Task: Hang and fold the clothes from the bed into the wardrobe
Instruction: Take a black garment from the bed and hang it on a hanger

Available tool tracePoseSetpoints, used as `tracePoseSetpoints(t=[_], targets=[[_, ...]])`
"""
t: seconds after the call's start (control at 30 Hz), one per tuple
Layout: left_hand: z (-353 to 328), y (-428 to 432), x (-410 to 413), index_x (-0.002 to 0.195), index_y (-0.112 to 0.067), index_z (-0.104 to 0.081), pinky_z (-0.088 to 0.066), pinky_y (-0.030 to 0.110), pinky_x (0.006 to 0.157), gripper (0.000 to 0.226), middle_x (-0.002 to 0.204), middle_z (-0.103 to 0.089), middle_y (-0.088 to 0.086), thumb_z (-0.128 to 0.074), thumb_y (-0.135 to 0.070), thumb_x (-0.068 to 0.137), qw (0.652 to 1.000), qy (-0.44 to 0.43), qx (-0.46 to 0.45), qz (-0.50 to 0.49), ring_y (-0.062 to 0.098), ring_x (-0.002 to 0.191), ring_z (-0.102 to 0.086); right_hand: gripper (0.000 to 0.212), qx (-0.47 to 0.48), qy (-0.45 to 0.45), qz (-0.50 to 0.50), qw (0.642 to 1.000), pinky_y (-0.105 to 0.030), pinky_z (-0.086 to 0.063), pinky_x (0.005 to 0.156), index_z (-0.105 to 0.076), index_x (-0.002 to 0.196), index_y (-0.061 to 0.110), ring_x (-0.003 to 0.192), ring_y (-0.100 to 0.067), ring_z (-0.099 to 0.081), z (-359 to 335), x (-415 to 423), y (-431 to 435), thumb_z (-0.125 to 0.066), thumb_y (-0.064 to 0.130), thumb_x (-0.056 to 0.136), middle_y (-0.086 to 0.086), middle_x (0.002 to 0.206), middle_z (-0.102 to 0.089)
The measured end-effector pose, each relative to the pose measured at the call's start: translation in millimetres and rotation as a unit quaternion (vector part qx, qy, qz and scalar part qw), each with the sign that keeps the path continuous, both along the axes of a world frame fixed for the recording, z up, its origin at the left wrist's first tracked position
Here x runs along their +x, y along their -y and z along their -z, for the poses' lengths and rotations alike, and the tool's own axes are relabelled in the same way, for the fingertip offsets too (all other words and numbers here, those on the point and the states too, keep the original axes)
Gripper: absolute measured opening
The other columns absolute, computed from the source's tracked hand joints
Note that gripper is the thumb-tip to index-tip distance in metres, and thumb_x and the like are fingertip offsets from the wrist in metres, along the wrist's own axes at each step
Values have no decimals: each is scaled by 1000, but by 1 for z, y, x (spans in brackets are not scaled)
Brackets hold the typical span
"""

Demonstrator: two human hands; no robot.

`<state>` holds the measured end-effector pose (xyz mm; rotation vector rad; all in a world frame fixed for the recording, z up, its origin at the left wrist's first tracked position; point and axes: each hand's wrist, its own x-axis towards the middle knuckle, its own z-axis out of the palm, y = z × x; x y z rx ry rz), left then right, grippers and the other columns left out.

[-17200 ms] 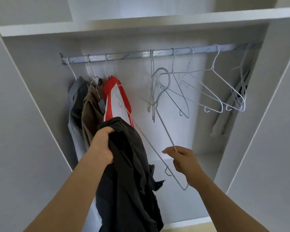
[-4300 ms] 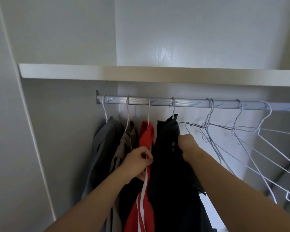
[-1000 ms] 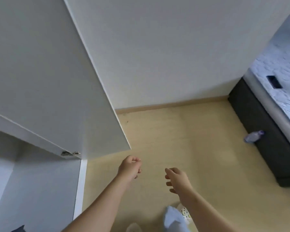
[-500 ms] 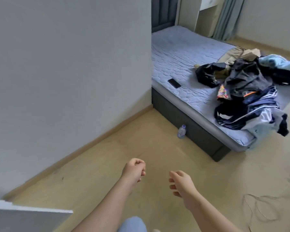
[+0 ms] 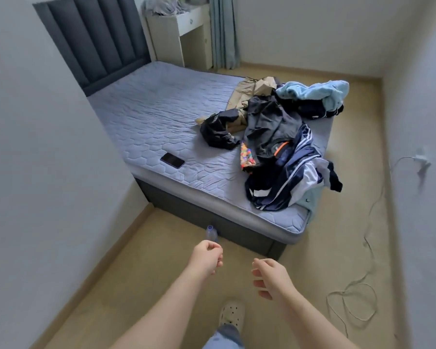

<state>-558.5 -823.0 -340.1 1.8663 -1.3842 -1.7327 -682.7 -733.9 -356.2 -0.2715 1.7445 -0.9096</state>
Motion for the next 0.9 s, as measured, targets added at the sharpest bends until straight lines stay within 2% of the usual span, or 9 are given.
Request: tracePoseSetpoints(t=[0.1, 0.23, 0.3, 0.4, 0.53, 0.77, 0.9], targets=[[-4, 52, -58, 77, -20, -50, -37, 12, 39, 19, 73, -57, -4, -44, -11, 92, 999, 6, -3, 51, 7, 58, -55, 16, 2, -5, 27, 1000, -21, -29, 52, -54, 84, 11, 53, -15, -42, -3, -49, 42, -48, 21, 95, -2, 73, -51], [-9, 101, -122, 77, -21, -51, -37, 15, 45, 17, 75, -58, -4, -46, -14, 91, 996, 19, -3, 89, 8, 60, -56, 15, -8, 20, 80, 997, -19, -24, 48, -52, 82, 11, 47, -13, -36, -2, -103, 86, -49, 18, 95, -2, 70, -50], [-10, 112, -137, 78, -22, -52, -38, 18, 51, 15, 75, -59, -3, -46, -15, 91, 995, 26, 0, 100, 11, 63, -57, 16, -3, 23, 84, 996, -19, -25, 47, -53, 82, 12, 48, -13, -41, -4, -115, 97, -49, 19, 96, -2, 73, -53], [-2, 137, -181, 80, -21, -52, -37, 20, 52, 14, 74, -58, -3, -46, -14, 91, 994, 24, 5, 105, 11, 63, -55, 15, -3, 23, 96, 995, -21, -33, 51, -54, 85, 12, 58, -15, -49, 4, -160, 120, -48, 21, 96, -2, 80, -55], [5, 166, -246, 84, -19, -53, -39, 19, 54, 12, 76, -58, -3, -45, -14, 91, 995, 28, 6, 96, 8, 63, -55, 17, 5, 13, 70, 997, -24, -37, 54, -52, 86, 11, 62, -16, -49, 13, -230, 154, -46, 23, 97, -2, 81, -54], [5, 199, -341, 87, -15, -52, -35, 14, 47, 11, 76, -55, -1, -43, -11, 92, 999, 39, 32, 16, 9, 59, -51, 17, 18, -4, -27, 999, -26, -38, 58, -55, 89, 12, 67, -17, -51, 19, -349, 201, -47, 25, 96, -2, 83, -55], [11, 215, -372, 88, -15, -52, -36, 15, 48, 11, 77, -55, 0, -42, -12, 93, 997, 51, 52, -18, 10, 62, -51, 19, 36, 10, -54, 998, -25, -32, 52, -49, 78, 15, 58, -15, -43, 27, -389, 225, -46, 21, 96, -2, 76, -50]])
